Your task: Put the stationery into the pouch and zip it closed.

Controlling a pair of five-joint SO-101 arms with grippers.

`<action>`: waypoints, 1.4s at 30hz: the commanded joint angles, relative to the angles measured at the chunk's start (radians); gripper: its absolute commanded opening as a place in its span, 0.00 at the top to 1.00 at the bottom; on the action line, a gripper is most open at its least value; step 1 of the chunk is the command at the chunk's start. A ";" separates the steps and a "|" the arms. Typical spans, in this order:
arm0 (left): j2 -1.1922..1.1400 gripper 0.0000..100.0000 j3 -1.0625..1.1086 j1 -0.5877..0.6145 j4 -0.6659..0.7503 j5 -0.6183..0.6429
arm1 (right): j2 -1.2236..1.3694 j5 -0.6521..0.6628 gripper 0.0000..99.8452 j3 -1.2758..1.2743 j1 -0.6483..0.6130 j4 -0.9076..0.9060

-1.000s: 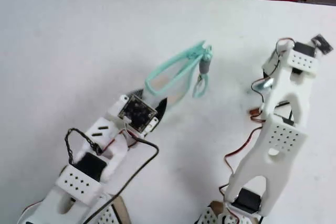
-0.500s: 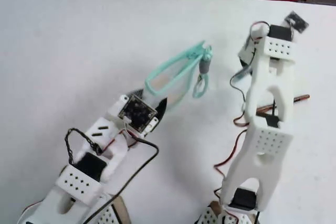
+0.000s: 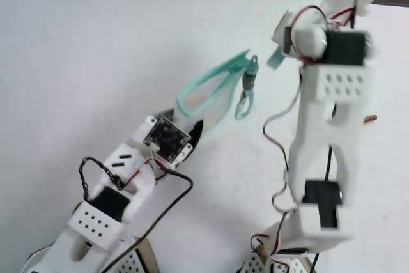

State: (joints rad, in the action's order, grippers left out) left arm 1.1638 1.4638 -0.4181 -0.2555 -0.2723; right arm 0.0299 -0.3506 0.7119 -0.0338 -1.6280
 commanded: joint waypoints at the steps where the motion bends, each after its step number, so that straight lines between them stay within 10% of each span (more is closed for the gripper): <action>1: -0.010 0.84 -0.002 0.002 -0.003 -0.014 | -0.160 0.184 0.98 0.046 -0.050 0.001; 11: -0.010 0.84 0.000 0.002 -0.005 -0.014 | -0.348 0.400 0.98 0.037 -0.384 -0.001; 23: -0.010 0.84 0.000 0.002 -0.005 -0.014 | -0.524 0.428 0.98 0.005 -0.409 -0.015; 42: -0.010 0.84 0.002 0.027 -0.006 -0.014 | -1.159 0.539 0.98 -1.083 -0.404 0.656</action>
State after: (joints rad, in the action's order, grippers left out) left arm 1.1638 1.4638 -0.4074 -0.2555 -0.2723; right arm -1.0856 0.1481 -0.2915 -0.4419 -1.0802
